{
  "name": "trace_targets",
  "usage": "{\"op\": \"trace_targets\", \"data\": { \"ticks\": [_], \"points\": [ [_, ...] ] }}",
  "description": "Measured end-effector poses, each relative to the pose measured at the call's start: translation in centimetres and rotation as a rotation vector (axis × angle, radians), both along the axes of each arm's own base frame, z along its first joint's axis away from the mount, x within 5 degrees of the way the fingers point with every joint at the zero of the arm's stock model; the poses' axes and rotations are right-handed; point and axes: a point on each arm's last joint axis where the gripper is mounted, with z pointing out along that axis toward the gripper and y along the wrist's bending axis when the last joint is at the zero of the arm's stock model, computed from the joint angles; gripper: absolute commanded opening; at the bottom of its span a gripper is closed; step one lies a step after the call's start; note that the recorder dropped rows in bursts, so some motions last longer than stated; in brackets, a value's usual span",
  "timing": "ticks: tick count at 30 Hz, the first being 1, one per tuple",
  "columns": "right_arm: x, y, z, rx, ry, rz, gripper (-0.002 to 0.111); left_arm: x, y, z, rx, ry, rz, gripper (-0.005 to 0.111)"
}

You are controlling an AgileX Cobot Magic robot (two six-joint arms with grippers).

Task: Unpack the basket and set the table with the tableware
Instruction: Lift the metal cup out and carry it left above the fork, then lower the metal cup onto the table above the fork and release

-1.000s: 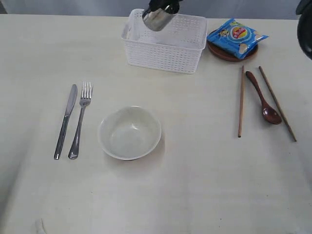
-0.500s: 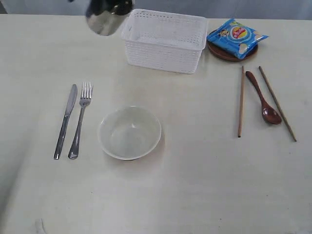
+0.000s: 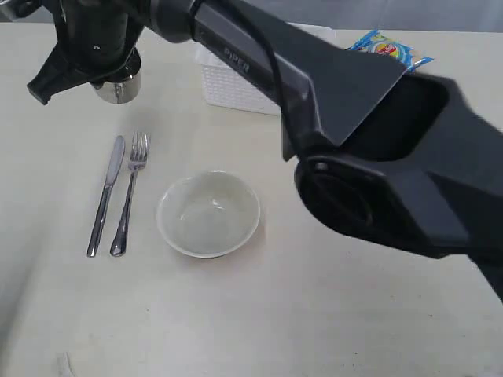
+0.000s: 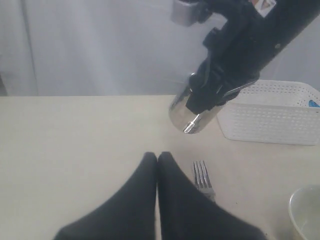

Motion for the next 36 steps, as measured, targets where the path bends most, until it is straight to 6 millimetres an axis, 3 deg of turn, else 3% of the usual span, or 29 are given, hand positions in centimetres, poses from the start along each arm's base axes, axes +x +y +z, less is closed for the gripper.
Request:
{"op": "trace_targets", "data": {
  "ticks": [4, 10, 17, 29, 36],
  "points": [
    [0.9, 0.0, -1.2, -0.002, 0.009, -0.051, -0.001, 0.0, 0.0, 0.0, 0.000, 0.000, 0.000, 0.000],
    [2.0, -0.6, -1.4, 0.018, 0.004, -0.098, -0.001, 0.0, 0.0, 0.0, 0.000, 0.000, 0.000, 0.000],
    [3.0, -1.3, -3.5, -0.012, 0.075, -0.140, -0.001, 0.0, 0.0, 0.0, 0.000, 0.000, 0.000, 0.000],
    [3.3, -1.0, -3.2, 0.072, 0.086, -0.151, -0.001, 0.0, 0.0, 0.0, 0.000, 0.000, 0.000, 0.000],
    [4.5, -1.6, -4.9, 0.068, 0.113, -0.176, -0.001, 0.0, 0.0, 0.0, 0.000, 0.000, 0.000, 0.000]
  ]
}}
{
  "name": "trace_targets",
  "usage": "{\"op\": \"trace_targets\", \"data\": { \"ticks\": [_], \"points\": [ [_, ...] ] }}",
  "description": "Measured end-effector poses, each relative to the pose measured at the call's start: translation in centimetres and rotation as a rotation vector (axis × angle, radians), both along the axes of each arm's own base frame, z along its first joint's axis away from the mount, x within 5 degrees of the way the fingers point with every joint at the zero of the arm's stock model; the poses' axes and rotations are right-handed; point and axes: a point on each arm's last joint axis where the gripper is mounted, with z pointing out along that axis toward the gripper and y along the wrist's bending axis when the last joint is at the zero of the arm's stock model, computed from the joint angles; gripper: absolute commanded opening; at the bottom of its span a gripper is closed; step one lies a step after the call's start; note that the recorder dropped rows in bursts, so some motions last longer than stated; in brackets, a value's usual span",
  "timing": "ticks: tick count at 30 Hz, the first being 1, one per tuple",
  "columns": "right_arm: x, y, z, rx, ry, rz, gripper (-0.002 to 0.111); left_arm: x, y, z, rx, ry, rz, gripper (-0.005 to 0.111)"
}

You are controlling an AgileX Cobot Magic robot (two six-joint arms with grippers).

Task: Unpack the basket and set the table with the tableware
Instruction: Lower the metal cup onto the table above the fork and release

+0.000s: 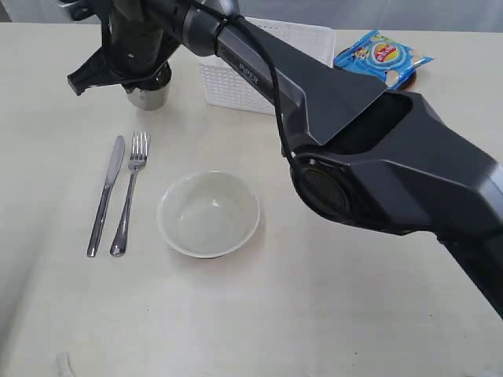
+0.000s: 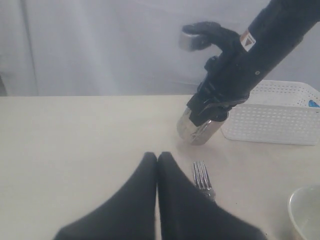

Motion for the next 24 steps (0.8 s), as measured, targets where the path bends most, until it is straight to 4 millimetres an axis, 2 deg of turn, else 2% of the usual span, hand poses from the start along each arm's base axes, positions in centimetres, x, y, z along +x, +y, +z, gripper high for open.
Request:
{"op": "trace_targets", "data": {
  "ticks": [5, 20, 22, 24],
  "points": [
    [-0.1, 0.3, -1.1, 0.010, 0.039, 0.003, -0.001, 0.0, 0.0, 0.0, 0.000, 0.000, 0.000, 0.000],
    [-0.1, 0.5, -1.6, 0.021, 0.049, 0.009, 0.000, 0.0, 0.0, 0.0, 0.000, 0.000, 0.000, 0.000],
    [-0.1, 0.5, -1.7, 0.018, 0.049, 0.012, 0.004, 0.0, 0.0, 0.0, 0.000, 0.000, 0.000, 0.000],
    [-0.1, 0.5, -1.8, 0.016, 0.049, 0.015, 0.014, 0.0, 0.0, 0.0, 0.000, 0.000, 0.000, 0.000]
  ]
}}
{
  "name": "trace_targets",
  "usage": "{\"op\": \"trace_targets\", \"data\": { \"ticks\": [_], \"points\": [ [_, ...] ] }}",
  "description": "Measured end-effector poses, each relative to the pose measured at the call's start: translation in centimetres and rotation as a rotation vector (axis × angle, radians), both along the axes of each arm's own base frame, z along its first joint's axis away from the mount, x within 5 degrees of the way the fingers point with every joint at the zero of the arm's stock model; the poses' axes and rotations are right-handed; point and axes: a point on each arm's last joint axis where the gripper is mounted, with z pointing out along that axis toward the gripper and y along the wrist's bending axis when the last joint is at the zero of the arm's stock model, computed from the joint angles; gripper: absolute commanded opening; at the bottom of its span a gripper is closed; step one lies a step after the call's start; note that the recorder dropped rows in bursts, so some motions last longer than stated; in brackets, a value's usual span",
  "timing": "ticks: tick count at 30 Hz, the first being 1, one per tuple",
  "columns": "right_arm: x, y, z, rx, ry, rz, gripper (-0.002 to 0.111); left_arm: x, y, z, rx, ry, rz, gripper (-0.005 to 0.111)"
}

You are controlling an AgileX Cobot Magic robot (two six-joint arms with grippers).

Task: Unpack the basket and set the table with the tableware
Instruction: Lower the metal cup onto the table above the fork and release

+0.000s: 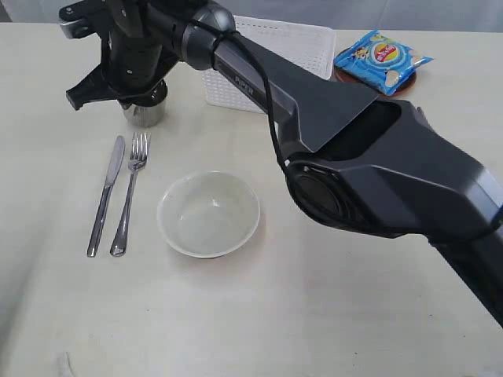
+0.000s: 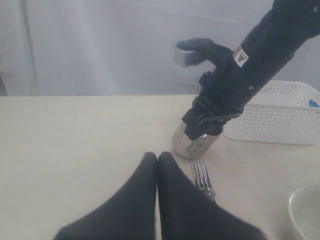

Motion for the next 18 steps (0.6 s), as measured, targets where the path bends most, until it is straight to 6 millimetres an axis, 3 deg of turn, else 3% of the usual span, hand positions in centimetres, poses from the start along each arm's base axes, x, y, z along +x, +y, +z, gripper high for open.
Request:
{"op": "trace_targets", "data": {
  "ticks": [4, 18],
  "points": [
    [0.02, 0.02, -0.25, -0.003, 0.003, 0.000, 0.032, 0.00, 0.00, 0.00, 0.000, 0.000, 0.000, 0.000],
    [0.38, 0.36, -0.18, 0.035, -0.041, 0.002, 0.031, 0.00, 0.00, 0.00, 0.000, 0.000, 0.000, 0.000]
  ]
}}
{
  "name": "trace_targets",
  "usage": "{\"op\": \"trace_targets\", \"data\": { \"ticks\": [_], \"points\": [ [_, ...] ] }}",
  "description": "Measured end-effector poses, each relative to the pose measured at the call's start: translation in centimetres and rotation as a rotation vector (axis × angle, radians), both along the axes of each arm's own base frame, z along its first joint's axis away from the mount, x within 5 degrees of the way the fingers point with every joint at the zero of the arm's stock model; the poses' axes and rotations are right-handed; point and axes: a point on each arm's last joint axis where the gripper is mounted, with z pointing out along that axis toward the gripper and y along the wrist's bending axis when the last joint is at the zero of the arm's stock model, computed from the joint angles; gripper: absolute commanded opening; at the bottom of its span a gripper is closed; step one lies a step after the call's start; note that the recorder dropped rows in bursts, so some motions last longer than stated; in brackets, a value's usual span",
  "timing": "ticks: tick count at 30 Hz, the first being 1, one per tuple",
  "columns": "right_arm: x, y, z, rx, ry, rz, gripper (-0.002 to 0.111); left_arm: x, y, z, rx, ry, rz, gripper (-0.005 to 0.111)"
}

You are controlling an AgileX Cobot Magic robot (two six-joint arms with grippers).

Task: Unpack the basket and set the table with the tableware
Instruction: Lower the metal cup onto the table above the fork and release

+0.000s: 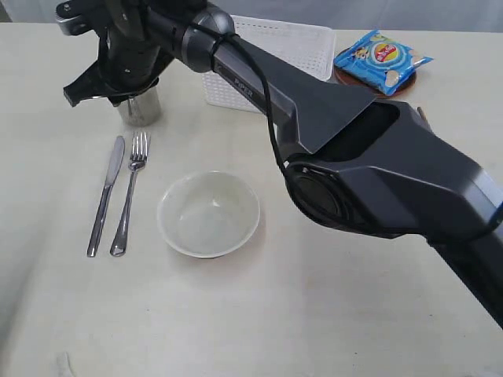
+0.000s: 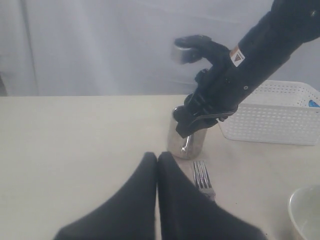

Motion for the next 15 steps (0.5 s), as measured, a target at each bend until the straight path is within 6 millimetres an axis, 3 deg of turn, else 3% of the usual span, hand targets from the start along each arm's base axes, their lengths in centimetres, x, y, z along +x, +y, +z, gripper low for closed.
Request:
{"op": "trace_targets", "data": {
  "ticks": [5, 7, 10, 11, 14, 15],
  "points": [
    [0.2, -0.1, 0.3, -0.009, -0.030, 0.008, 0.032, 0.0, 0.0, 0.0, 0.000, 0.000, 0.000, 0.000],
    [0.3, 0.1, 1.5, 0.032, -0.069, 0.018, 0.032, 0.0, 0.0, 0.0, 0.000, 0.000, 0.000, 0.000],
    [0.2, 0.3, 4.9, 0.128, -0.142, 0.026, 0.032, 0.0, 0.0, 0.0, 0.000, 0.000, 0.000, 0.000],
    [0.1, 0.2, 5.7, 0.138, -0.151, 0.026, 0.029, 0.0, 0.0, 0.0, 0.000, 0.000, 0.000, 0.000],
    [-0.7, -0.8, 8.1, 0.119, -0.126, 0.028, 0.000, 0.0, 0.0, 0.0, 0.000, 0.000, 0.000, 0.000],
    [-0.9, -0.9, 8.2, 0.113, -0.110, 0.029, -0.001, 0.0, 0.0, 0.0, 0.000, 0.000, 0.000, 0.000]
  ]
}}
